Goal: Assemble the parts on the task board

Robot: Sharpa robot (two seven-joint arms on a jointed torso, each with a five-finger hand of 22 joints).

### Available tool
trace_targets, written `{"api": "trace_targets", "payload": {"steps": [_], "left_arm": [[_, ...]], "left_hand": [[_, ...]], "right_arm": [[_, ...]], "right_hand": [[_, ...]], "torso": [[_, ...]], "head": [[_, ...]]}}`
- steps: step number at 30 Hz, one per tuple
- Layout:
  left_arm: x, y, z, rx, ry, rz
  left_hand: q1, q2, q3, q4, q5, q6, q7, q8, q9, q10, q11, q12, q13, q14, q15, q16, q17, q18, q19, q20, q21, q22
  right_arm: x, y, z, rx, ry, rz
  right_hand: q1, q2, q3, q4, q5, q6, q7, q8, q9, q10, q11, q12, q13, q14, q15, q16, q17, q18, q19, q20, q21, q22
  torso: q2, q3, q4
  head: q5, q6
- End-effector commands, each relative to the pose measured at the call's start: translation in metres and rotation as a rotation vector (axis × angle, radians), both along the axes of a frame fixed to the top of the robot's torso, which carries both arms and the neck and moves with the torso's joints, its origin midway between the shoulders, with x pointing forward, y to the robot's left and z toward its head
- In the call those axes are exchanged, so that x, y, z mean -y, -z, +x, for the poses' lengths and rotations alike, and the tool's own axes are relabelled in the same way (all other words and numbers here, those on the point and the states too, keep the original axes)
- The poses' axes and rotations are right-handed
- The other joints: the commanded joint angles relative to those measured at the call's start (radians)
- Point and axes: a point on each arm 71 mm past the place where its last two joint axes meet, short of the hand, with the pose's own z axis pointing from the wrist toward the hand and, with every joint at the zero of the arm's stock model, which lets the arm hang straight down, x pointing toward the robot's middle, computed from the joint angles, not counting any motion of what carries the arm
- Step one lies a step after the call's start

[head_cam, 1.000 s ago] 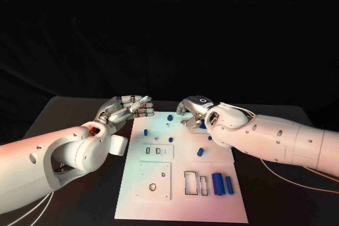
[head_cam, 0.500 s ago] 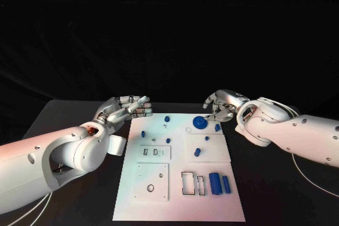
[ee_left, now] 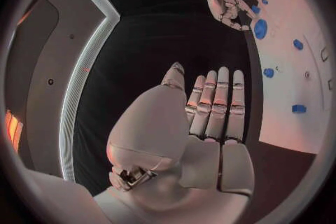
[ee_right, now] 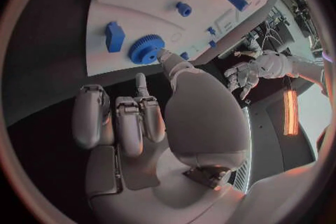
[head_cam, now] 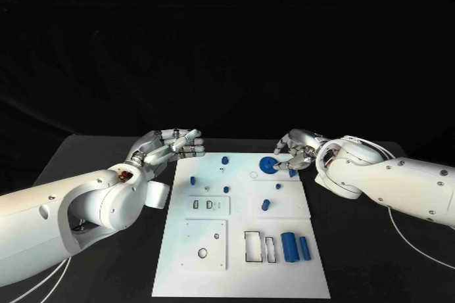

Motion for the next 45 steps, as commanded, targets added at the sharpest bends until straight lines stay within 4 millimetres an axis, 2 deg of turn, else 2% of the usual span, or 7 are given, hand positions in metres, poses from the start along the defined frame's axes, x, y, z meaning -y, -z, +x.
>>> {"api": "trace_targets", "payload": {"steps": [1,5,30,36,45], "left_arm": [[0.002,-0.001,0.000,0.004,0.021,-0.013],[0.002,-0.001,0.000,0.003,0.021,-0.013],[0.002,-0.001,-0.001,-0.001,0.022,-0.011],[0.002,-0.001,-0.001,-0.002,0.024,-0.011],[0.001,-0.001,-0.001,-0.005,0.024,-0.010]], "left_hand": [[-0.007,-0.001,-0.008,-0.001,-0.004,0.001,0.004,-0.005,-0.001,0.000,0.008,-0.005,0.001,-0.001,0.004,-0.005,0.001,0.012,0.009,0.001,-0.005,-0.001],[-0.006,0.000,-0.008,-0.001,-0.005,0.003,0.004,-0.004,-0.001,0.001,0.008,-0.006,0.001,-0.001,0.004,-0.006,0.001,0.012,0.009,0.001,-0.006,-0.002],[-0.005,-0.001,-0.010,0.000,-0.006,0.003,0.004,-0.004,-0.001,0.001,0.008,-0.008,0.001,-0.001,0.004,-0.007,0.002,0.012,0.010,0.002,-0.007,-0.003],[-0.005,-0.001,-0.010,0.000,-0.006,0.003,0.004,-0.004,-0.001,0.001,0.008,-0.008,0.001,-0.001,0.004,-0.007,0.002,0.012,0.010,0.002,-0.007,-0.003],[-0.006,0.000,-0.012,0.000,-0.006,0.003,0.004,-0.005,-0.001,0.001,0.008,-0.009,0.001,-0.001,0.005,-0.008,0.003,0.012,0.010,0.002,-0.008,-0.004]], "right_arm": [[-0.005,0.005,0.001,-0.035,-0.003,-0.012],[-0.010,0.006,0.002,-0.030,-0.011,-0.021],[-0.017,0.012,0.008,-0.032,-0.010,-0.044],[-0.017,0.017,0.008,-0.040,-0.015,-0.061],[-0.019,0.020,0.006,-0.037,-0.031,-0.079]], "right_hand": [[0.013,0.004,-0.007,0.008,0.008,-0.003,0.005,-0.006,0.002,0.081,0.003,0.016,0.220,0.106,0.009,0.004,0.262,-0.015,0.009,0.001,0.006,0.008],[0.016,0.006,-0.011,0.012,0.010,-0.004,0.005,-0.006,0.003,0.085,0.004,0.024,0.228,0.106,0.009,0.004,0.262,-0.016,0.011,0.001,0.010,0.014],[0.042,0.019,-0.004,0.018,0.017,-0.001,0.007,-0.008,0.005,0.089,0.005,0.030,0.234,0.106,0.011,0.004,0.262,-0.018,0.015,0.003,0.017,0.025],[0.075,0.029,0.029,0.013,0.018,0.014,0.006,-0.007,0.005,0.091,0.005,0.033,0.237,0.106,0.011,0.004,0.262,-0.019,0.016,0.004,0.021,0.032],[0.097,0.027,0.086,0.005,-0.005,0.038,0.004,-0.008,0.003,0.095,0.003,0.038,0.243,0.106,0.010,0.004,0.262,-0.020,0.019,0.003,0.026,0.042]], "torso": [[0.002,-0.0002,0.0022],[0.002,-0.0006,0.0014],[0.003,-0.0005,0.0014],[0.003,0.0001,0.0013],[0.002,0.0002,0.0010]], "head": [[0.005,-0.005],[0.006,-0.009],[0.004,-0.009],[0.006,-0.012],[0.008,-0.016]]}}
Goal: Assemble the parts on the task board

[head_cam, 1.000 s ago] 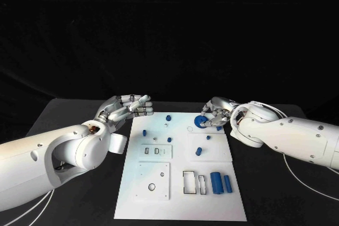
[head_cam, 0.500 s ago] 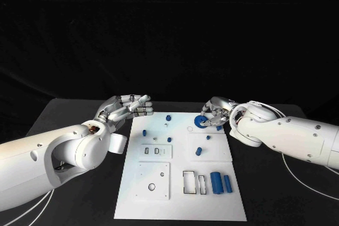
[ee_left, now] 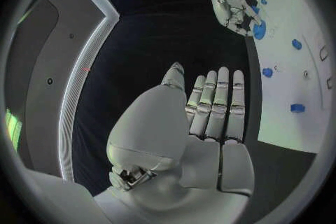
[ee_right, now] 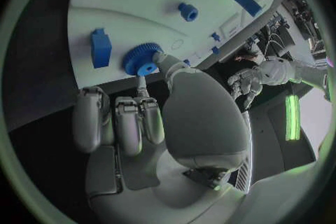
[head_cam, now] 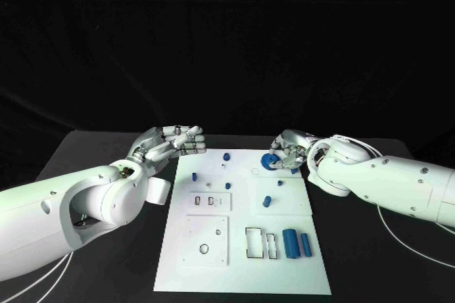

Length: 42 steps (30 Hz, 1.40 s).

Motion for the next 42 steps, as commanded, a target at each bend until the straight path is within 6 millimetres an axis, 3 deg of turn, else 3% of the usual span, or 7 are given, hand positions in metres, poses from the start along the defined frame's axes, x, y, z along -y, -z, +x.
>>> {"api": "trace_targets", "payload": {"steps": [1,16,27,35,42], "left_arm": [[0.002,-0.001,-0.001,0.002,0.021,-0.010],[0.001,-0.001,0.000,-0.001,0.019,-0.009],[0.000,0.000,0.001,-0.001,0.017,-0.008],[0.000,0.000,0.001,-0.001,0.018,-0.008],[0.001,0.000,0.001,0.000,0.019,-0.009]], "left_hand": [[-0.006,0.000,-0.006,0.000,-0.006,0.003,0.004,-0.005,-0.001,0.001,0.008,-0.004,0.002,-0.001,0.005,-0.004,0.001,0.012,0.006,-0.002,-0.004,-0.002],[-0.006,0.000,-0.007,0.001,-0.006,0.003,0.005,-0.005,-0.001,0.001,0.009,-0.005,0.002,-0.001,0.005,-0.005,0.001,0.012,0.007,-0.002,-0.005,-0.002],[-0.007,0.001,-0.008,0.002,-0.006,0.002,0.005,-0.006,-0.001,0.001,0.009,-0.006,0.002,-0.001,0.005,-0.006,0.002,0.012,0.007,-0.002,-0.005,-0.003],[-0.007,0.001,-0.008,0.002,-0.006,0.002,0.005,-0.006,-0.001,0.001,0.009,-0.006,0.002,-0.001,0.005,-0.006,0.002,0.012,0.007,-0.002,-0.005,-0.003],[-0.007,0.001,-0.008,0.002,-0.006,0.002,0.005,-0.006,-0.001,0.001,0.009,-0.006,0.002,-0.001,0.005,-0.006,0.002,0.012,0.007,-0.002,-0.005,-0.003]], "right_arm": [[-0.002,0.007,-0.003,-0.018,-0.021,-0.044],[-0.018,-0.014,-0.013,0.234,-0.057,0.003],[-0.072,-0.029,-0.035,0.377,-0.201,-0.044],[-0.105,-0.025,-0.039,0.384,-0.255,-0.065],[-0.122,-0.017,-0.037,0.368,-0.278,-0.072]], "right_hand": [[0.011,0.000,0.008,-0.001,-0.005,0.009,0.001,0.000,0.001,0.095,0.003,0.003,0.244,0.106,0.003,0.004,0.263,-0.021,0.007,0.001,0.003,0.020],[-0.009,-0.003,0.092,0.003,0.014,0.085,-0.022,0.020,0.009,0.109,-0.017,0.020,0.263,0.106,-0.013,0.004,0.263,-0.026,0.020,-0.012,0.021,0.047],[-0.015,-0.014,0.100,0.002,0.005,0.092,-0.024,0.021,0.009,0.109,-0.019,0.020,0.263,0.106,-0.016,0.004,0.263,-0.029,0.026,-0.015,0.029,0.059],[-0.016,-0.015,0.101,0.002,0.002,0.091,-0.024,0.019,0.009,0.109,-0.019,0.020,0.263,0.106,-0.017,0.004,0.263,-0.029,0.026,-0.016,0.030,0.059],[-0.017,-0.016,0.102,0.001,0.002,0.090,-0.024,0.019,0.009,0.109,-0.019,0.020,0.263,0.106,-0.017,0.004,0.263,-0.029,0.026,-0.016,0.030,0.060]], "torso": [[0.000,-0.0002,-0.0001],[-0.001,-0.0003,-0.0003],[0.000,-0.0006,0.0005],[0.001,-0.0017,0.0029],[0.001,-0.0014,0.0014]], "head": [[0.001,-0.001],[0.009,0.008],[0.010,0.012],[0.011,0.009],[0.012,0.009]]}}
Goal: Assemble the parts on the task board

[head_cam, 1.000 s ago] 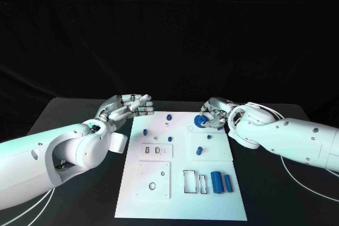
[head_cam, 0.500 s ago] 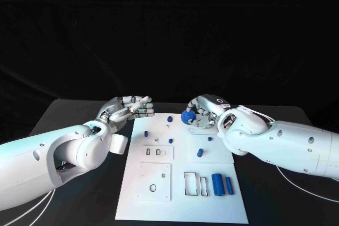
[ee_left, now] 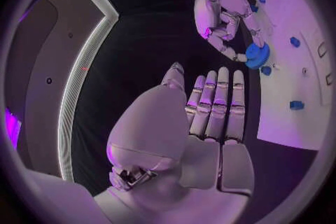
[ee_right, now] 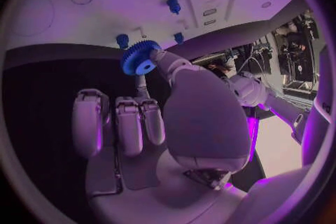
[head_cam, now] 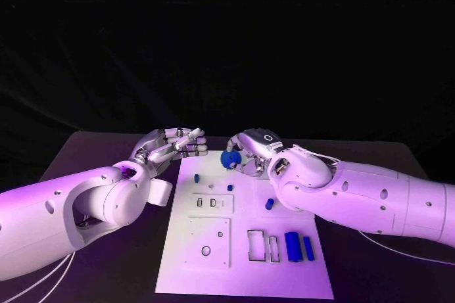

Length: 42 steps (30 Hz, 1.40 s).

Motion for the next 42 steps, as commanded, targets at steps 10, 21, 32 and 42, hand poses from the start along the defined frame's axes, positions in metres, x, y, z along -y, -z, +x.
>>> {"api": "trace_targets", "payload": {"steps": [10,21,32,42], "left_arm": [[0.004,-0.002,0.000,0.005,0.021,-0.012],[0.004,-0.001,0.001,0.005,0.018,-0.011],[0.004,-0.001,0.001,0.004,0.019,-0.010],[0.004,-0.001,0.001,0.002,0.021,-0.010]], "left_hand": [[-0.006,0.002,-0.007,0.000,-0.007,0.002,0.005,-0.006,-0.001,0.001,0.009,-0.007,0.002,-0.002,0.005,-0.007,0.001,0.012,0.008,-0.001,-0.006,-0.002],[-0.006,0.002,-0.007,0.000,-0.006,0.002,0.005,-0.007,-0.002,0.001,0.009,-0.008,0.002,-0.002,0.005,-0.008,0.002,0.012,0.008,-0.001,-0.007,-0.002],[-0.006,0.002,-0.007,0.000,-0.006,0.002,0.005,-0.007,-0.002,0.001,0.009,-0.008,0.002,-0.002,0.005,-0.008,0.002,0.012,0.008,-0.001,-0.007,-0.002],[-0.005,0.002,-0.009,0.000,-0.006,0.002,0.005,-0.007,-0.002,0.001,0.009,-0.010,0.002,-0.003,0.006,-0.010,0.002,0.012,0.008,-0.001,-0.008,-0.004]], "right_arm": [[-0.016,0.020,0.004,-0.041,-0.005,-0.054],[-0.018,0.031,0.006,-0.071,-0.001,-0.063],[-0.017,0.031,0.009,-0.063,0.010,-0.051],[-0.019,0.031,0.011,-0.058,0.010,-0.046]], "right_hand": [[-0.007,-0.001,0.007,-0.001,-0.005,0.041,-0.035,0.001,0.006,0.104,-0.006,0.003,0.263,0.106,-0.009,0.004,0.263,-0.014,0.005,-0.002,0.002,0.060],[-0.009,-0.003,0.008,-0.001,-0.007,0.040,-0.035,-0.001,0.005,0.104,-0.006,0.003,0.263,0.106,-0.009,0.004,0.263,-0.014,0.004,-0.003,0.001,0.059],[-0.014,-0.009,0.012,-0.001,-0.011,0.031,-0.032,-0.009,0.002,0.104,-0.004,0.003,0.263,0.106,-0.008,0.004,0.263,-0.013,0.003,-0.003,-0.001,0.057],[-0.040,-0.030,0.014,0.006,-0.043,-0.046,-0.005,-0.067,-0.030,0.095,0.019,-0.008,0.251,0.106,0.011,0.004,0.263,-0.011,-0.006,0.012,-0.014,0.048]], "torso": [[0.001,0.0011,-0.0009],[-0.001,0.0010,-0.0017],[0.000,0.0020,-0.0014],[-0.001,0.0014,-0.0006]], "head": [[0.002,-0.005],[0.003,-0.010],[0.002,-0.010],[0.001,-0.009]]}}
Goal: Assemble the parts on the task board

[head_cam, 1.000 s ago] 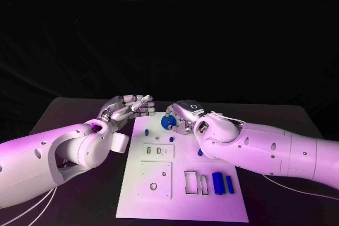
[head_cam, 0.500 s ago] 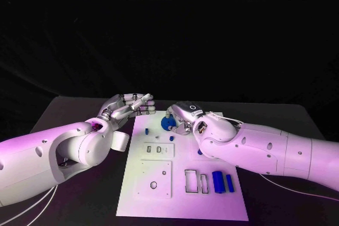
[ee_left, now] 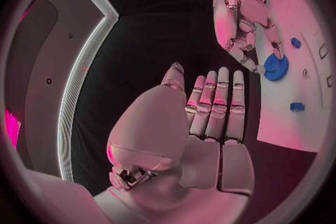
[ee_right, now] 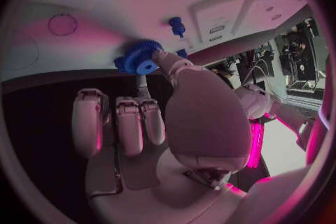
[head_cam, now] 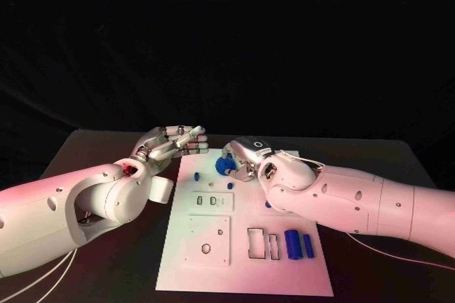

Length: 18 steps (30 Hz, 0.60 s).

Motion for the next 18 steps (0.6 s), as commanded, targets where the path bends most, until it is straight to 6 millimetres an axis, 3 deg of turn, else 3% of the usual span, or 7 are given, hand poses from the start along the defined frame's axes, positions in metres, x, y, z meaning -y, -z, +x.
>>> {"api": "trace_targets", "payload": {"steps": [1,6,9,10,12,18], "left_arm": [[0.0026,-0.0016,-0.0006,0.003,0.020,-0.010],[0.0025,-0.0016,-0.0006,0.003,0.020,-0.010],[0.0022,-0.0015,-0.0007,0.002,0.020,-0.009],[0.0021,-0.0015,-0.0007,0.002,0.020,-0.009],[0.0018,-0.0015,-0.0007,0.001,0.020,-0.009],[0.0013,-0.0013,-0.0006,-0.001,0.019,-0.008]], "left_hand": [[-0.005,0.002,-0.006,0.003,-0.006,0.002,0.005,-0.003,-0.001,0.001,0.009,-0.006,0.001,-0.003,0.006,-0.006,0.002,0.012,0.008,-0.001,-0.001,-0.001],[-0.005,0.002,-0.006,0.003,-0.006,0.002,0.005,-0.003,-0.001,0.001,0.009,-0.006,0.001,-0.003,0.006,-0.006,0.002,0.012,0.008,-0.001,-0.001,-0.001],[-0.005,0.003,-0.007,0.003,-0.006,0.002,0.006,-0.004,-0.001,0.001,0.009,-0.007,0.001,-0.003,0.006,-0.006,0.002,0.012,0.008,-0.001,-0.002,-0.001],[-0.005,0.003,-0.007,0.003,-0.006,0.002,0.006,-0.004,-0.001,0.001,0.009,-0.007,0.001,-0.003,0.006,-0.006,0.002,0.012,0.008,-0.001,-0.002,-0.001],[-0.005,0.003,-0.007,0.003,-0.006,0.002,0.006,-0.004,-0.001,0.001,0.009,-0.007,0.001,-0.003,0.006,-0.007,0.002,0.012,0.008,-0.001,-0.002,-0.002],[-0.005,0.003,-0.008,0.004,-0.007,0.002,0.006,-0.004,-0.001,0.001,0.010,-0.007,0.001,-0.003,0.006,-0.007,0.002,0.012,0.008,-0.001,-0.002,-0.002]], "right_arm": [[-0.0015,0.0010,-0.0001,-0.003,-0.008,-0.005],[-0.0023,0.0032,-0.0003,-0.035,-0.014,-0.016],[-0.0023,0.0057,-0.0005,-0.069,-0.017,-0.030],[-0.0020,0.0065,-0.0005,-0.082,-0.017,-0.032],[-0.0013,0.0076,-0.0003,-0.097,-0.017,-0.034],[0.0019,0.0100,0.0019,-0.129,-0.005,-0.035]], "right_hand": [[-0.012,-0.002,-0.004,0.003,-0.008,-0.024,0.009,-0.018,-0.013,0.093,0.009,-0.008,0.248,0.106,0.009,0.004,0.263,-0.011,0.000,0.008,-0.006,0.048],[-0.036,-0.007,-0.029,0.017,-0.015,-0.047,0.017,-0.036,-0.031,0.088,0.017,-0.014,0.242,0.106,0.017,0.004,0.263,-0.009,-0.002,0.017,-0.010,0.046],[-0.103,-0.001,-0.087,0.071,-0.017,-0.028,0.012,-0.030,-0.040,0.101,0.015,0.002,0.259,0.106,0.016,0.004,0.263,-0.011,0.002,0.019,-0.006,0.053],[-0.138,0.010,-0.125,0.110,-0.029,-0.019,0.009,-0.026,-0.044,0.104,0.012,0.006,0.263,0.106,0.014,0.004,0.263,-0.012,0.005,0.018,-0.003,0.058],[-0.150,0.021,-0.162,0.148,-0.028,-0.011,0.006,-0.023,-0.049,0.104,0.009,0.006,0.263,0.106,0.012,0.004,0.263,-0.012,0.006,0.015,-0.002,0.060],[-0.156,0.032,-0.173,0.156,-0.014,-0.005,0.004,-0.020,-0.051,0.104,0.008,0.006,0.263,0.106,0.011,0.004,0.263,-0.012,0.006,0.014,-0.004,0.060]], "torso": [[0.000,-0.0005,0.0008],[-0.001,-0.0008,-0.0003],[0.000,-0.0006,-0.0003],[0.000,-0.0003,-0.0004],[-0.001,-0.0004,-0.0004],[0.000,0.0001,-0.0002]], "head": [[-0.001,0.000],[0.000,0.001],[0.001,0.001],[0.001,0.001],[0.001,0.000],[0.001,0.002]]}}
